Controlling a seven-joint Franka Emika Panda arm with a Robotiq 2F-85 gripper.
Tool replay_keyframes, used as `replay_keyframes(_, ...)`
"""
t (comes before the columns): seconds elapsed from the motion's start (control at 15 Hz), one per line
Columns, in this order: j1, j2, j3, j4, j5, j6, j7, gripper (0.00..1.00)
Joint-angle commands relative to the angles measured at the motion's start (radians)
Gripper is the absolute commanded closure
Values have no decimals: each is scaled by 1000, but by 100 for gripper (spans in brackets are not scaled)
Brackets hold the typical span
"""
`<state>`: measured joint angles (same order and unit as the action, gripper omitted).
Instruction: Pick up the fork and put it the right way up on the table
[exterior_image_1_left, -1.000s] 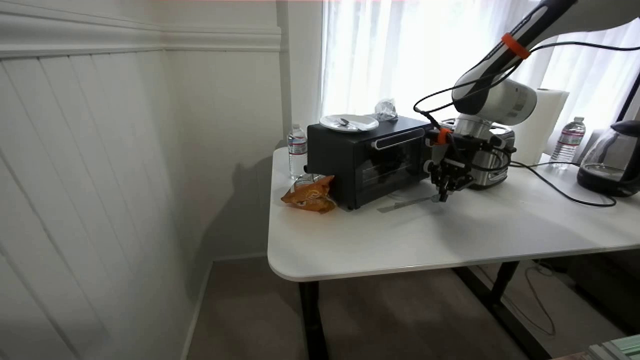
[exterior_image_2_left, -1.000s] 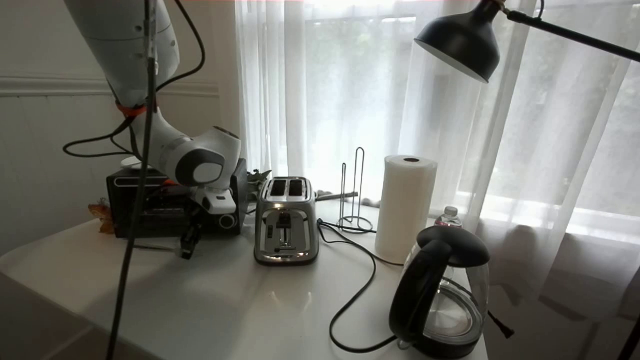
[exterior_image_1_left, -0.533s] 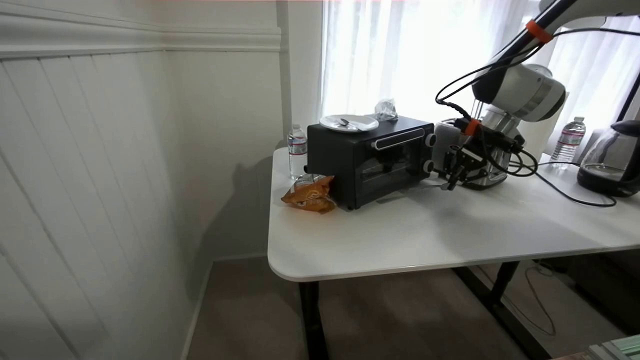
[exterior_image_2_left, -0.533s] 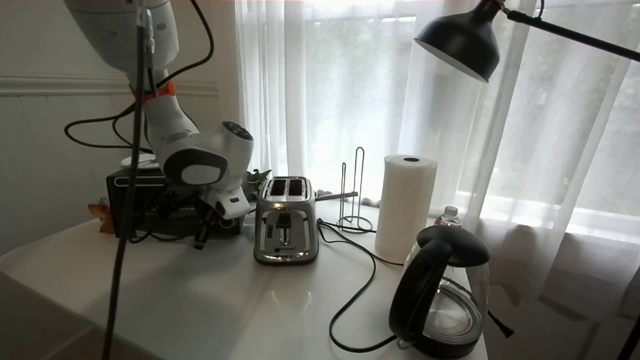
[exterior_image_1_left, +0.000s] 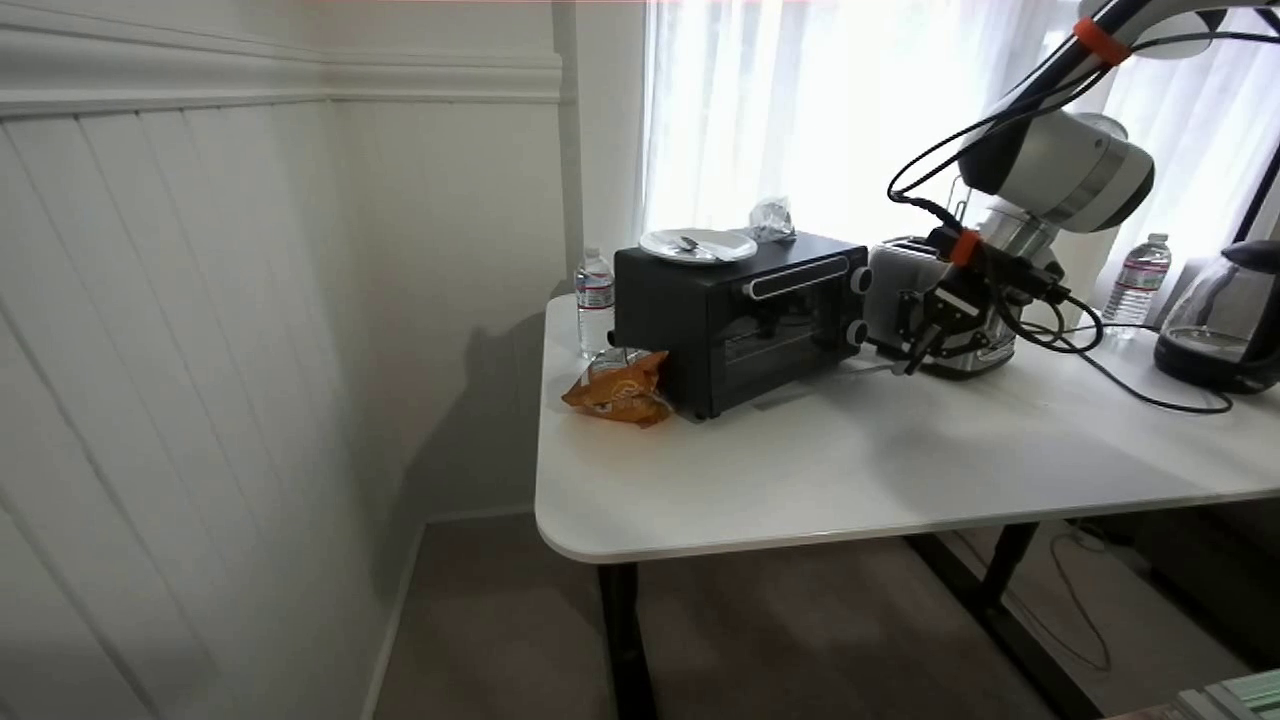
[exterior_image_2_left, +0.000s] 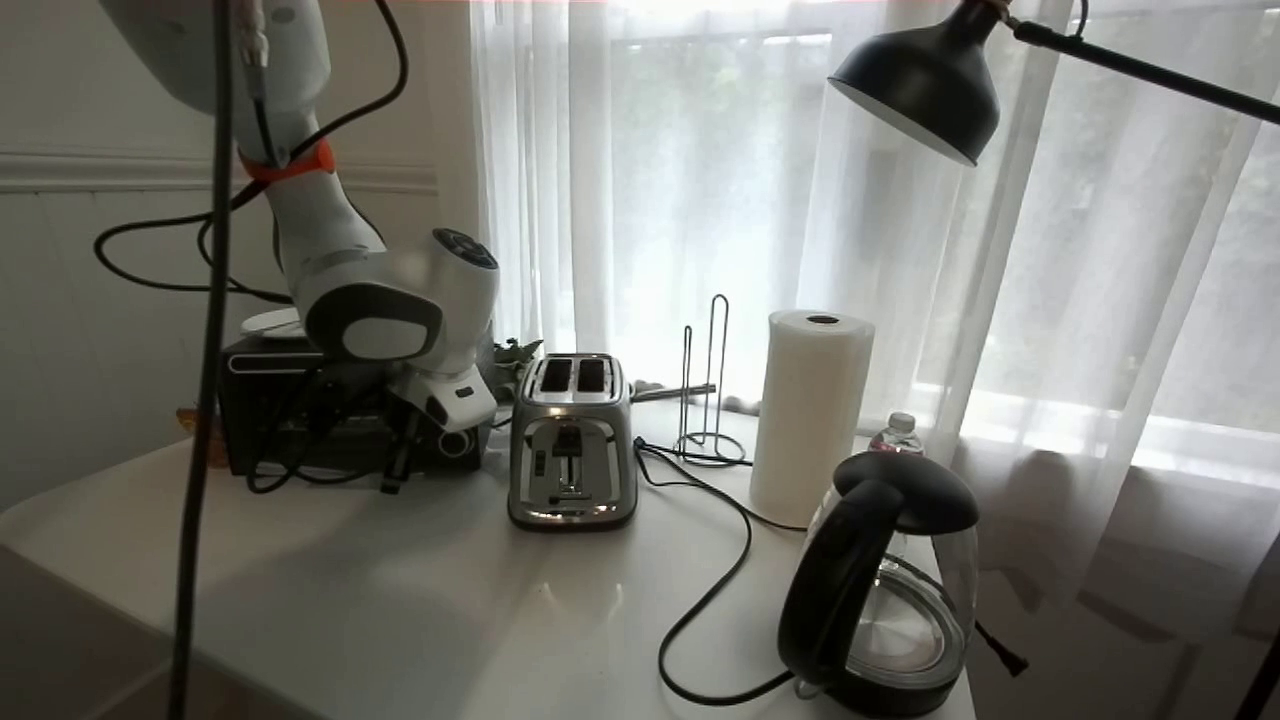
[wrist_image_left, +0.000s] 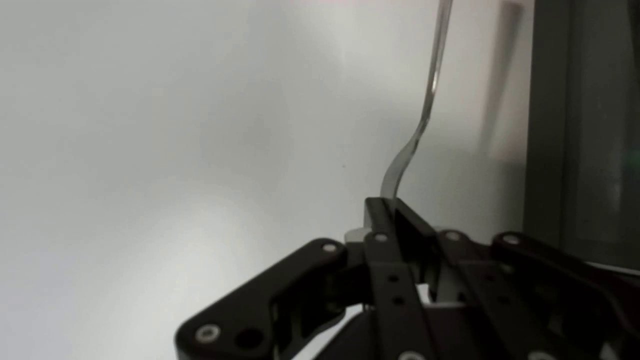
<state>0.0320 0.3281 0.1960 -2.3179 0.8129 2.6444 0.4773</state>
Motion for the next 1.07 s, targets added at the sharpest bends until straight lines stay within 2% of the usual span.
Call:
replay_keyframes(0.0,5,24,-21,38,71,-42,-65,98)
replay_keyframes(0.13,-20,31,-16,56,147,-63,-124,98)
replay_keyframes(0.27,-44,41,-12,73,267,-64,-237,98)
replay_keyframes(0.53,-63,82,-22,99,512,-37,-518,98)
replay_keyframes(0.6,-100,94,13,101,555,-23,-592,98)
replay_keyframes(0.8,-113,130,16,114,682,-17,-824,98)
replay_keyframes(1.0,-119,161,6,123,772,-31,-984,97)
